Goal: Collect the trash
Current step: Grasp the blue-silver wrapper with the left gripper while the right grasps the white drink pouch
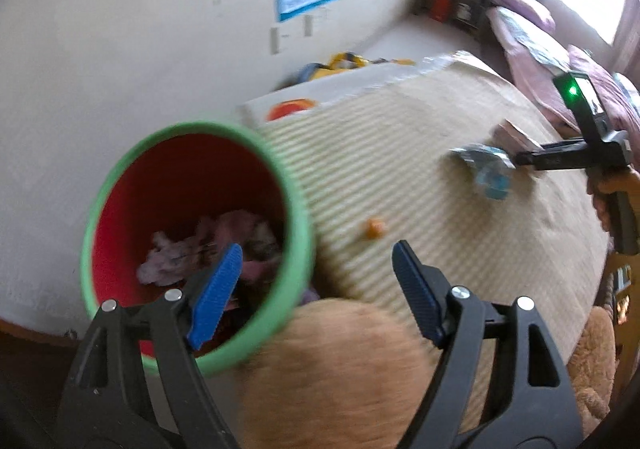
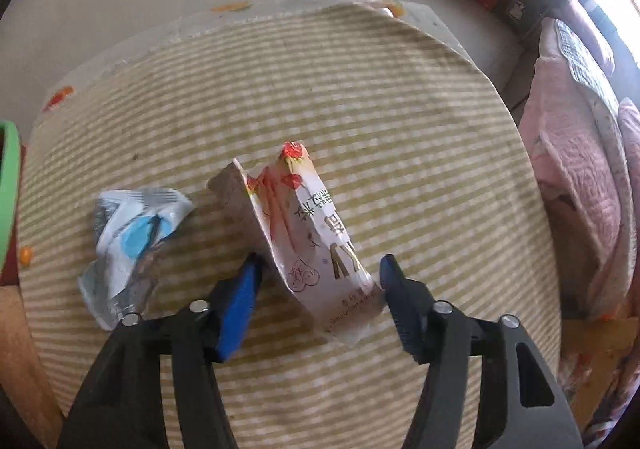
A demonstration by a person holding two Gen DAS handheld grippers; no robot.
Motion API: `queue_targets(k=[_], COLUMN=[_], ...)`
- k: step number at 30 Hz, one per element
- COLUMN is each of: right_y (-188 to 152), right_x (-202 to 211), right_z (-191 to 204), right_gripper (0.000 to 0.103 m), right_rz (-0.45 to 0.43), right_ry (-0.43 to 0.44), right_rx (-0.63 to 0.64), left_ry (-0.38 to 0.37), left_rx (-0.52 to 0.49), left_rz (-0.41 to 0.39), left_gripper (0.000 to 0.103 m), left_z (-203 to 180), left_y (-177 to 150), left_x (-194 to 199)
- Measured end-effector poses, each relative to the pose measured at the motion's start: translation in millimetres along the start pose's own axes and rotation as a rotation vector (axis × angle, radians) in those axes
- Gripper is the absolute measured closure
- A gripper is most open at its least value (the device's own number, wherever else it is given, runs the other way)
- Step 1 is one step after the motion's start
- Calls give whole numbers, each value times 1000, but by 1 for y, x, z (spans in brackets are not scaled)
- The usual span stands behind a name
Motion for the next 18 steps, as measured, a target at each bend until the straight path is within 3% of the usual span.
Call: queue_targets(k=[5,10,14,18], right_y=[-63,-143,-169,-176], right_x=[46,86,110,118], right_z=[12,53,81,99], right_gripper=[64,63,63,63], right_rz=[-108,-189,-246,-272], right_ry=[45,111,131,98], right_rx=[-184,-326,-437,-388], left_ry=[-84,-137,-123,-117], left_rx=[-45,-95,-158,-181], left_rz=[24,75,84,92], left_gripper=[23,23,23,23], left_z=[-63,-124,-160,-184], left_y=[4,3,5,13], left_x=[-14,-46,-69,-89])
Point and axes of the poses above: each gripper's, at about its wrist camera, not at the fingertips, and x roughly against the way its jaws point, z to its left, y to its top, the point moved 10 cm from there along -x, roughly the way its jaws point, and after that the axes turned 13 degrees about x, right-handed, at the moved point
